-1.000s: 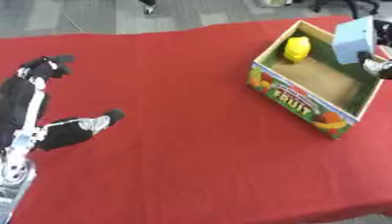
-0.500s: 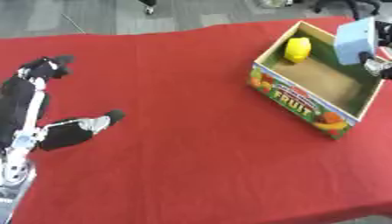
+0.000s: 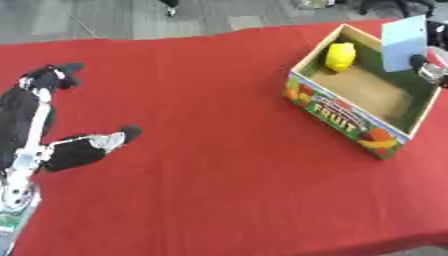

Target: Pick up the objects with one hand, pass them to the other hand, and then place them into the box on the other side of the table.

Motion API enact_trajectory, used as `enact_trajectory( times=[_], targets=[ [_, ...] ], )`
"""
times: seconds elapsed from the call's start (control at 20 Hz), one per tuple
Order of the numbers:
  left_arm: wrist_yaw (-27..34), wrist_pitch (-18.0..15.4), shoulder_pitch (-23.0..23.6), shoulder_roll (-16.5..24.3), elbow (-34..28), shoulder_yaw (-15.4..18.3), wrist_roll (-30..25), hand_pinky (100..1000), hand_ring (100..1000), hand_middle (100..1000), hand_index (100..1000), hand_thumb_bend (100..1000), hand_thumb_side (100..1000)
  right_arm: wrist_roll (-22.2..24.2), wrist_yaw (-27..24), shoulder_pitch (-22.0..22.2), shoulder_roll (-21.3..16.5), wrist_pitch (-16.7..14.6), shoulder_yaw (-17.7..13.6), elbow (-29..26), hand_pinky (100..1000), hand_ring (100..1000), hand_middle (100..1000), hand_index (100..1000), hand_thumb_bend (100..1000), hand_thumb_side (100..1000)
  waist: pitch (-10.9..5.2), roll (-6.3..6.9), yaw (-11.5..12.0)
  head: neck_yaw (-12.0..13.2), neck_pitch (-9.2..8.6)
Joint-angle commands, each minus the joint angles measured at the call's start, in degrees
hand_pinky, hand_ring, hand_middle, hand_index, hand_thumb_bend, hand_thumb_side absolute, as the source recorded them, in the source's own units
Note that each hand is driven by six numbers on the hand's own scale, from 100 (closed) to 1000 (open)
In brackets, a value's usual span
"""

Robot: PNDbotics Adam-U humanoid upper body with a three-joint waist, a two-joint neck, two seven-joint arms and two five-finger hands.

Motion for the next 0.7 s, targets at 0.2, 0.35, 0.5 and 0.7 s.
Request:
enact_trajectory(
  times=[0.2,0.35,0.5,0.7],
  targets=[
    [-0.3,0.1,-0.9,0.8,-0.9,0.8,0.2,742,678,620,845,827,562,7.4,-3.9,-0.7,-3.7,-3.3,-1.0,2.5,1000,1000,1000,1000,100,165,-0.74,-0.16,0.1,-0.1,-0.09],
    [-0.4,0.1,-0.9,0.7,-0.8,0.8,0.2,742,678,620,845,828,560,7.0,-1.0,-0.7,-4.0,-2.5,-1.3,3.7,1000,1000,1000,1000,100,316,-0.73,-0.15,0.1,-0.1,-0.02],
    [-0.4,0.1,-0.9,0.7,-0.8,0.8,0.2,742,678,619,845,830,553,4.2,2.8,-0.8,-4.0,-1.9,-1.1,3.7,1000,1000,1000,1000,100,309,-0.74,-0.14,0.2,-0.1,-0.07],
    [-0.5,0.1,-0.9,0.7,-0.8,0.7,0.1,742,678,618,844,833,551,2.6,5.6,-1.1,-4.1,-3.3,-0.4,3.5,1000,1000,1000,1000,100,302,-0.71,-0.14,0.2,-0.3,-0.12]
  ],
)
